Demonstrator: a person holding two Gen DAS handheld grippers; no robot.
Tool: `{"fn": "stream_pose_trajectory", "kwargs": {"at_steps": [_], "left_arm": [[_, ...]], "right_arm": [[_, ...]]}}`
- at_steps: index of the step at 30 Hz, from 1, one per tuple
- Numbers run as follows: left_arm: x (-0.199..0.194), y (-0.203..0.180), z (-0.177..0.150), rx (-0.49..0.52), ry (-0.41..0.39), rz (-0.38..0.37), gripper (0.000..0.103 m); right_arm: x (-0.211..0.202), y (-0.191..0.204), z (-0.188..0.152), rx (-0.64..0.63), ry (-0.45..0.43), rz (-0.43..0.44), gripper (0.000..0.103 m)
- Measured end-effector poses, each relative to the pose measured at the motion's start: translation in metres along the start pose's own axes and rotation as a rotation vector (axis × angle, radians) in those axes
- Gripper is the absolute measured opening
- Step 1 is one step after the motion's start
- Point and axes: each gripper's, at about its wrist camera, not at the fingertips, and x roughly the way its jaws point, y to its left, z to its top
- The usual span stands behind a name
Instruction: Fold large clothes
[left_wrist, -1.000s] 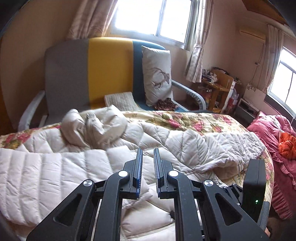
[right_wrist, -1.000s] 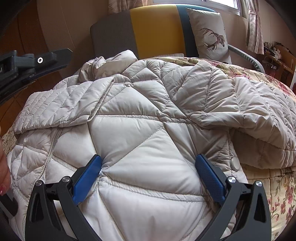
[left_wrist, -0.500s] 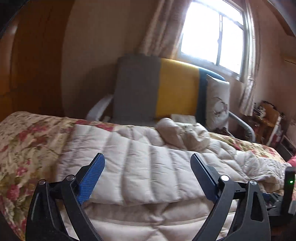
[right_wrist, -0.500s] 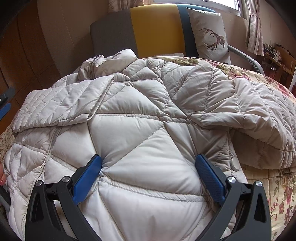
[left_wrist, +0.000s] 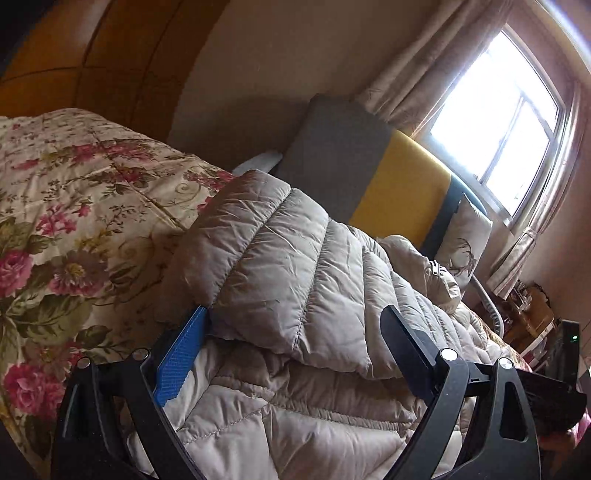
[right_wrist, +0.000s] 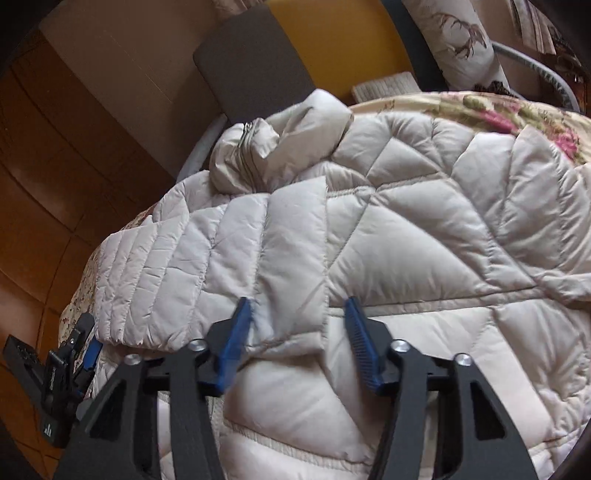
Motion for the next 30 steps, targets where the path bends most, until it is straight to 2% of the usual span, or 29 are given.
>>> {"fn": "stream_pose_trajectory", "kwargs": {"at_steps": [2, 3, 5, 7, 10, 12, 14, 18, 19, 21, 22, 25, 28, 30], "left_arm": [[-0.001, 0.005, 0.0, -0.015, -0.007, 0.009, 0.093], [-0.002, 0.006, 0.0, -0.02, -0.013, 0.016, 0.093], [-0.008, 0.005, 0.0, -0.017, -0.042, 0.039, 0.093], [-0.015, 0.002, -0.001, -0.003, -0.08, 0.049, 0.095], [-0.02, -0.003, 0.003, 0.01, -0.1, 0.073, 0.099], [-0.01, -0.009, 0.011, 0.035, -0.054, 0.089, 0.099], [0.007, -0.018, 0.021, 0.09, -0.003, 0.148, 0.099], [0.048, -0.015, 0.03, 0.144, 0.121, 0.327, 0.099], [0.062, -0.007, 0.028, 0.13, 0.177, 0.336, 0.099], [0.082, 0.017, 0.023, 0.042, 0.266, 0.285, 0.1], [0.086, 0.022, 0.023, 0.021, 0.273, 0.274, 0.1], [0.085, 0.012, 0.02, 0.092, 0.259, 0.319, 0.1], [0.064, 0.013, 0.018, 0.067, 0.185, 0.285, 0.1], [0.036, 0.008, 0.018, 0.049, 0.08, 0.231, 0.099]], "right_arm": [[0.002, 0.011, 0.0, -0.042, -0.015, 0.007, 0.014], [-0.002, 0.016, 0.0, -0.078, -0.042, -0.005, 0.01], [-0.014, 0.02, 0.002, -0.126, -0.113, -0.068, 0.008], [-0.022, 0.012, 0.006, -0.12, -0.155, -0.111, 0.007], [-0.019, -0.011, 0.007, -0.07, -0.151, -0.167, 0.007], [-0.015, -0.027, 0.003, -0.037, -0.142, -0.146, 0.007], [-0.013, -0.035, -0.002, -0.019, -0.149, -0.112, 0.007], [-0.012, -0.034, -0.009, -0.051, -0.159, -0.129, 0.009], [-0.01, -0.033, -0.01, -0.058, -0.157, -0.132, 0.009], [-0.007, -0.032, -0.012, -0.065, -0.154, -0.133, 0.01], [-0.006, -0.031, -0.013, -0.07, -0.154, -0.133, 0.01], [-0.002, -0.03, -0.013, -0.076, -0.153, -0.143, 0.011], [-0.005, -0.031, -0.016, -0.075, -0.16, -0.127, 0.016], [-0.014, -0.032, -0.019, -0.068, -0.19, -0.096, 0.036]]}}
